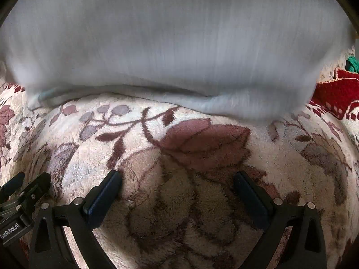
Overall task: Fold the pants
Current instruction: 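Drop the grey sweatpants onto the floral blanket in front of both tools, then position both tools open over the grey sweatpants lying on the blanket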
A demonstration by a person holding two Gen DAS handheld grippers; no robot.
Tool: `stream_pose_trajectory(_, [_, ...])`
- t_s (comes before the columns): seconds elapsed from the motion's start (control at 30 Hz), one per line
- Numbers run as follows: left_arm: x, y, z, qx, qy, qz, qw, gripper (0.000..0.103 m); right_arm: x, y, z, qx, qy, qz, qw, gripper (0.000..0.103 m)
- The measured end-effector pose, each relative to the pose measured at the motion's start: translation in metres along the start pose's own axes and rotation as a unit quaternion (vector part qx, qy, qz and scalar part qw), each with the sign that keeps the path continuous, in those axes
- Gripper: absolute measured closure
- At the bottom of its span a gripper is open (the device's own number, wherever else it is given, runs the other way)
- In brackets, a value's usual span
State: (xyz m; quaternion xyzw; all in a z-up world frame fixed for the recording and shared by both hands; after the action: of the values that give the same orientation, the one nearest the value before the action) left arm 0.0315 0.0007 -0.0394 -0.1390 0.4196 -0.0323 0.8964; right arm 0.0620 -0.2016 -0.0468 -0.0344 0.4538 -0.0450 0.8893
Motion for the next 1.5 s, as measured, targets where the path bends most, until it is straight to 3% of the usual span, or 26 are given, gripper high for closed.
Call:
stream_pose_trajectory(0.67, [-0.002,-0.001,-0.001,0.001,0.001,0.001,1.0000,0.000,0.000,-0.002,0.000,0.000,0.001,0.000,1.000,0.000])
stream_pose_trajectory(1.03, [-0.004,0.003,0.002,0.002,0.005,0.021,0.9998,0.000,-0.001,0.000,0.001,-0.003,0.004,0.002,1.000,0.000])
stream_pose_trajectory(1.27, [-0.040,-0.005,-0.004,-0.024,-0.037,0.041,0.9982,0.000,-0.021,-0.008,-0.012,-0.041,0.006,0.076,0.996,0.001])
stream_pose_trajectory(1.5, [-0.071,-0.030,-0.002,-0.009,-0.068,0.050,0.9964,0.000,-0.069,-0.030,-0.019,-0.067,-0.034,0.153,0.985,0.002])
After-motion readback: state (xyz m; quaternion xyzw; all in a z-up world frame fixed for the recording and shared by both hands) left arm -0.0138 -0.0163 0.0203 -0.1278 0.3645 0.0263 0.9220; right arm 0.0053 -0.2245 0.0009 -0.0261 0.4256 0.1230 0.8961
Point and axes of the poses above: each gripper's, at about its wrist camera, not at the fingertips, and x roughly the way its jaws point, y to its left, z to its top, the point moved 5 cm from there along x, roughly the way its jaws point, and after that the axes turned 11 degrees about -z, right-handed, at the moved point
